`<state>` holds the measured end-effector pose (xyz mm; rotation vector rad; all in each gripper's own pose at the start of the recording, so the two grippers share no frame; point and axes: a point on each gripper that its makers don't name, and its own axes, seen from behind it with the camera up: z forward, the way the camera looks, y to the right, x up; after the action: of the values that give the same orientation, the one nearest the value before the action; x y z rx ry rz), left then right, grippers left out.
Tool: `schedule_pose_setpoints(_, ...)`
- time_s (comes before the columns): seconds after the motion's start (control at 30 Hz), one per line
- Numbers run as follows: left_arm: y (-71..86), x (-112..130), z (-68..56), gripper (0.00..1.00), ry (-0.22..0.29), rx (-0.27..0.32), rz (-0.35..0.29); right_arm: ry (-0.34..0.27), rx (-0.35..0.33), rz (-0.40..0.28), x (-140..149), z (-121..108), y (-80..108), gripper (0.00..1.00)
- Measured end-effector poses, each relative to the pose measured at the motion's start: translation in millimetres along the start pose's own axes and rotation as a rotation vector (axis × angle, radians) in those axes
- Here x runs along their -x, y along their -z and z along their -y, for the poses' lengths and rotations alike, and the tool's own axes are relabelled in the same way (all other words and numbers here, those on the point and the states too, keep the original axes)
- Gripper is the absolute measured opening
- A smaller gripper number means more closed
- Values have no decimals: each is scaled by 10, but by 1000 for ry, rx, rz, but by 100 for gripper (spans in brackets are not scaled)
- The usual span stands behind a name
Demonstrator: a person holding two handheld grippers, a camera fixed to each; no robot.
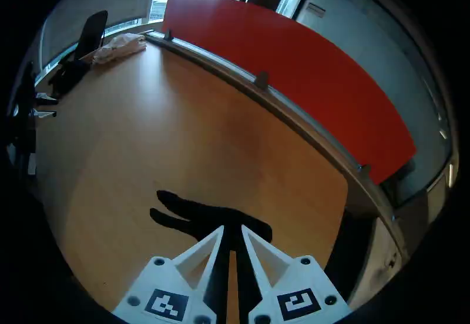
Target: Fold towel
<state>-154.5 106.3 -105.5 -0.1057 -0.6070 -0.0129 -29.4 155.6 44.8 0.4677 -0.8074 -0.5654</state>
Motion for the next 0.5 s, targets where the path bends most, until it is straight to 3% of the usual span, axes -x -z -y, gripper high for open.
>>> schedule_pose_setpoints(0.5,-12,-2,-63,95,-8,-3,5,1,24,26,172,-283,70,6)
